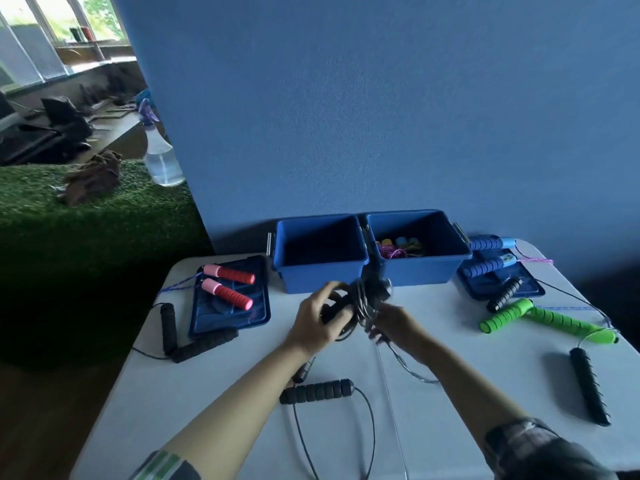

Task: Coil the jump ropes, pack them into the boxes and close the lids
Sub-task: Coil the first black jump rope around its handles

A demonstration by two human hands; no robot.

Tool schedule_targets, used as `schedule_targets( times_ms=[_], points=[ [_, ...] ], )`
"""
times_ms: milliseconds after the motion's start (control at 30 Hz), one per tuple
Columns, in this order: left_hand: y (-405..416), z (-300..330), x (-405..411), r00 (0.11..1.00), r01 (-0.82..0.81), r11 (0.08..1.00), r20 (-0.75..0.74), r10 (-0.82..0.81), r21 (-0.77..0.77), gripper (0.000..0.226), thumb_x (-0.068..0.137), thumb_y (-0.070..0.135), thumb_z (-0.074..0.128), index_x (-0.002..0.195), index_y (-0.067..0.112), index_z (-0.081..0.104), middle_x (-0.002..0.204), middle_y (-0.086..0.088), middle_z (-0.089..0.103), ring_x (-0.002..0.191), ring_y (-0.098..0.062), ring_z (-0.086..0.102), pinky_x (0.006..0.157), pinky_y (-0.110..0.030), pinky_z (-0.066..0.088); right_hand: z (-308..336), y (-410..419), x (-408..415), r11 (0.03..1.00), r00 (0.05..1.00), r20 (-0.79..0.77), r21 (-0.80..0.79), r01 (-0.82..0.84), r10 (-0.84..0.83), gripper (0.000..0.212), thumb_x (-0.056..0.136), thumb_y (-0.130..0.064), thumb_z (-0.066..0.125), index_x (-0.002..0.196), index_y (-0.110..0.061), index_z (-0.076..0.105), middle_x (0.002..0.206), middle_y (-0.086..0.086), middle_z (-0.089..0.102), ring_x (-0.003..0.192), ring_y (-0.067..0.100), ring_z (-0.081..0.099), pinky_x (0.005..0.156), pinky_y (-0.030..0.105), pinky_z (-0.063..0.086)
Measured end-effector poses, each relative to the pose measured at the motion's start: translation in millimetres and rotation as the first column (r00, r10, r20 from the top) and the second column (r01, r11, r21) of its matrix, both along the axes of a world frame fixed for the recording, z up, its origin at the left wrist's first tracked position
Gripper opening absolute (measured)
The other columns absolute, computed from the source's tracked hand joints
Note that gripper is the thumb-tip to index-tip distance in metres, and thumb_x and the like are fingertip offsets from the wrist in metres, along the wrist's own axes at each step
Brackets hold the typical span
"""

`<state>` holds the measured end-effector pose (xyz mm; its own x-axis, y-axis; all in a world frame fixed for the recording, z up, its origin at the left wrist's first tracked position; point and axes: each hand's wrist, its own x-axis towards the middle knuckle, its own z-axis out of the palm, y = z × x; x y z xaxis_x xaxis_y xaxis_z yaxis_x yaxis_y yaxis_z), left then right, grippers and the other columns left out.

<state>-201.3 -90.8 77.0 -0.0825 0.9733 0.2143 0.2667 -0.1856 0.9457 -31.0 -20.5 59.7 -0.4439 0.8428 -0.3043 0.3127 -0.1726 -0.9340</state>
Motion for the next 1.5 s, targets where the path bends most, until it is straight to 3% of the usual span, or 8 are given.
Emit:
schedule_targets(
  times_ms=[267,400,533,667,900,1167,1333,1500],
  points=[
    [28,-6,-22,0.858,-0.419,0.908,-0.321,0.402,0.016,0.053,0.079,0.054,0.051,0.117,0.018,0.056,0.101,-0.008,0.062,0.087,-0.020,0.063,0.071,-0.029,0.051,-3,-37,-36,0.984,0.963,0.241,0.098,-0.149,0.122,0.014,0.095,-0.011,0.047,0.092,-0.004,0.059,0.063,0.001,0.058,0.040,0.013,0.048,0.046,0.028,0.048],
    [29,-12,-26,0.725,-0.490,0.870,-0.532,0.438,0.050,0.042,0.087,0.040,0.061,0.121,0.015,0.055,0.111,-0.012,0.056,0.091,-0.029,0.061,0.068,-0.031,0.047,2,-50,-40,0.912,0.797,0.580,0.213,-0.350,0.170,0.019,0.092,-0.013,0.043,0.103,-0.005,0.056,0.096,0.016,0.065,0.074,0.024,0.058,0.063,0.031,0.047],
    [20,-25,-42,0.623,-0.462,0.882,-0.675,0.397,0.092,0.037,0.082,0.038,0.065,0.110,0.015,0.056,0.099,-0.010,0.058,0.075,-0.033,0.064,0.056,-0.033,0.048,14,-61,-35,0.861,0.643,0.732,0.159,-0.484,0.226,0.015,0.093,-0.009,0.041,0.097,-0.005,0.055,0.089,0.012,0.054,0.075,0.027,0.050,0.052,0.027,0.033],
    [6,-42,-47,0.530,-0.254,0.964,-0.822,0.208,0.080,0.040,0.083,0.047,0.048,0.106,0.016,0.058,0.096,-0.002,0.055,0.071,-0.024,0.062,0.056,-0.030,0.050,27,-56,-23,0.766,0.673,0.728,0.360,-0.533,0.127,0.022,0.086,0.003,0.037,0.094,-0.007,0.055,0.098,0.011,0.061,0.082,0.029,0.053,0.062,0.030,0.031],
    [-19,-52,-29,0.530,0.208,0.978,-0.843,-0.096,0.019,0.040,0.079,0.039,0.052,0.110,0.015,0.055,0.097,-0.005,0.054,0.073,-0.025,0.059,0.059,-0.033,0.052,19,-13,2,0.291,0.695,0.717,0.676,-0.677,-0.051,0.008,0.086,-0.033,0.057,0.090,-0.037,0.062,0.082,-0.014,0.059,0.086,0.015,0.057,0.096,0.046,0.038],
    [-39,-30,-17,0.699,0.403,0.914,-0.661,-0.271,0.052,0.046,0.078,0.029,0.062,0.120,0.015,0.051,0.109,-0.002,0.052,0.088,-0.020,0.057,0.076,-0.026,0.050,17,21,27,0.761,0.824,0.517,0.431,-0.485,0.233,0.020,0.077,-0.044,0.072,0.079,-0.025,0.066,0.077,-0.011,0.063,0.075,0.006,0.053,0.076,0.024,0.041],
    [-42,-33,-6,0.769,0.322,0.946,-0.595,-0.235,0.042,0.068,0.073,0.054,0.073,0.125,0.023,0.044,0.108,0.007,0.047,0.089,-0.009,0.054,0.076,-0.014,0.041,10,14,29,0.877,0.903,0.329,0.300,-0.376,0.275,0.004,0.082,-0.022,0.070,0.079,-0.022,0.069,0.080,-0.007,0.068,0.071,-0.006,0.060,0.070,0.007,0.043],
    [-36,-27,-2,0.911,0.063,0.992,-0.413,-0.013,0.109,0.065,0.074,0.053,0.071,0.128,0.038,0.038,0.116,0.019,0.049,0.103,0.002,0.051,0.090,-0.015,0.042,-12,8,29,0.980,0.975,0.191,0.138,-0.143,0.115,0.038,0.080,0.015,0.054,0.057,-0.013,0.066,0.056,0.002,0.058,0.055,0.009,0.052,0.063,0.031,0.040]
  ],
)
